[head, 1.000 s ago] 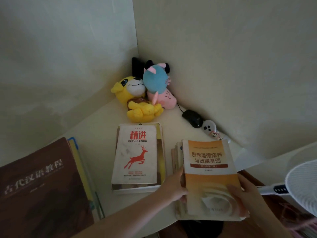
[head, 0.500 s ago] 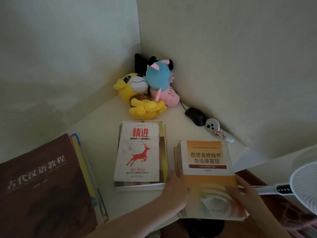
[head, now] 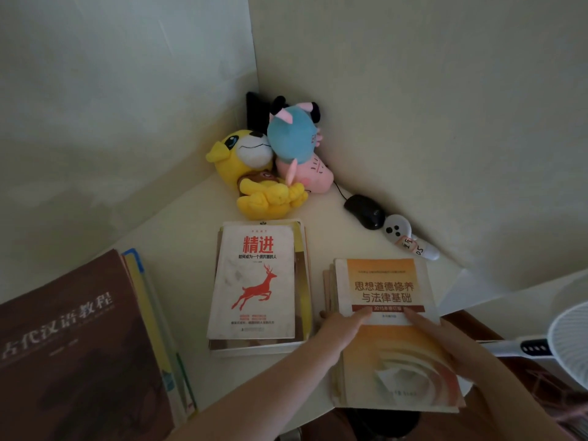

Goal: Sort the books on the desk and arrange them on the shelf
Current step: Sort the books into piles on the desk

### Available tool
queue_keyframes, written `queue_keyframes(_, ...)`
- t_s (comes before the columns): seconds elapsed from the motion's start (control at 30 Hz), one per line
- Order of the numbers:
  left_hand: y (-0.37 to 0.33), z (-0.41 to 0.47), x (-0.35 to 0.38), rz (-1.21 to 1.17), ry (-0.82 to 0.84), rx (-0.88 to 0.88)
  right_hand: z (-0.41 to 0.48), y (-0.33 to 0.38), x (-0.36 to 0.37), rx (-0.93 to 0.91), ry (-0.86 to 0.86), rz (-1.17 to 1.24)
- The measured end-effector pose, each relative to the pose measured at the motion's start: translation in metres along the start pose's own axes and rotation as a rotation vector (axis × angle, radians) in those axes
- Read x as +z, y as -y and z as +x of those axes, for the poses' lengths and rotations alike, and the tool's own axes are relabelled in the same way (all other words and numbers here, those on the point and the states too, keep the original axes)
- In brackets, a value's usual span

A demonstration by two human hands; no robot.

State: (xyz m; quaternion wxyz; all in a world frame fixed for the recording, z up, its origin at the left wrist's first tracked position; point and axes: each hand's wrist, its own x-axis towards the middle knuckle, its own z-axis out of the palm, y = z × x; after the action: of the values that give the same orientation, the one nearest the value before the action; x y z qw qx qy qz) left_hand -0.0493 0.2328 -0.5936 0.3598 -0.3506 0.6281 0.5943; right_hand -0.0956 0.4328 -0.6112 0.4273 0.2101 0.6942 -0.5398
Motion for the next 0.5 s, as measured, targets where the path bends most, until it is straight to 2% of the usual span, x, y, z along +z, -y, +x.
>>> queue_keyframes(0.13, 0.005, 0.020, 0.009, -0.076, -0.030, -0.057, 0.002, 0.001, -0.004, -0.016, 0.102, 0.013)
queue_keyframes(0.33, 0.007, 0.035, 0.015, -0.193, -0.022, -0.098, 0.001, -0.007, -0.003, 0.011, 0.053, 0.036)
queue_keyframes(0.5, 0.011, 0.040, 0.016, -0.241, 0.029, -0.077, -0.014, -0.015, -0.003, -0.007, 0.153, 0.171)
